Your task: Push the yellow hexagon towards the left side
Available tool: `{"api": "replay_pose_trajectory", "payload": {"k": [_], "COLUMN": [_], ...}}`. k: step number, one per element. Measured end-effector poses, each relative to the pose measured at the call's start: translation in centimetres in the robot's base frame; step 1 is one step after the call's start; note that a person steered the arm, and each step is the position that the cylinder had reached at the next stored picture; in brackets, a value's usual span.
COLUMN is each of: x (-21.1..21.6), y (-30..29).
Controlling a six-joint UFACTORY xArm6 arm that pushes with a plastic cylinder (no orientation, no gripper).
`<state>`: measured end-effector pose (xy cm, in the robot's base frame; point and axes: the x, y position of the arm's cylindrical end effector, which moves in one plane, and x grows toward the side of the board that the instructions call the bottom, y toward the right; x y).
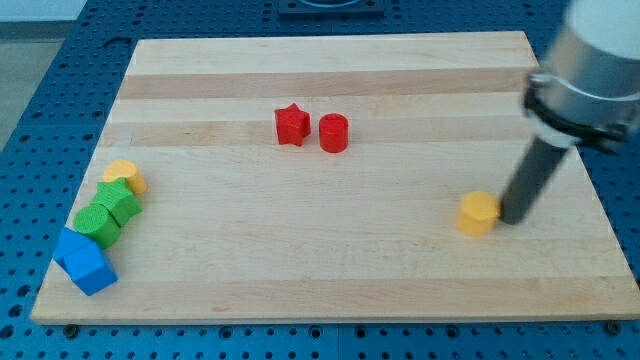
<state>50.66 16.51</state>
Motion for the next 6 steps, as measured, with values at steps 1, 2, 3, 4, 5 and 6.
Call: {"api": "replay_pose_trajectory", "payload": {"k": [1,2,3,4,5,6], "x": [-2.4,-2.8,-2.8,-0.7,2.4,2.5], "y": [-6.9,-8.1,-3.5,-0.9,-1.3,-4.4]}}
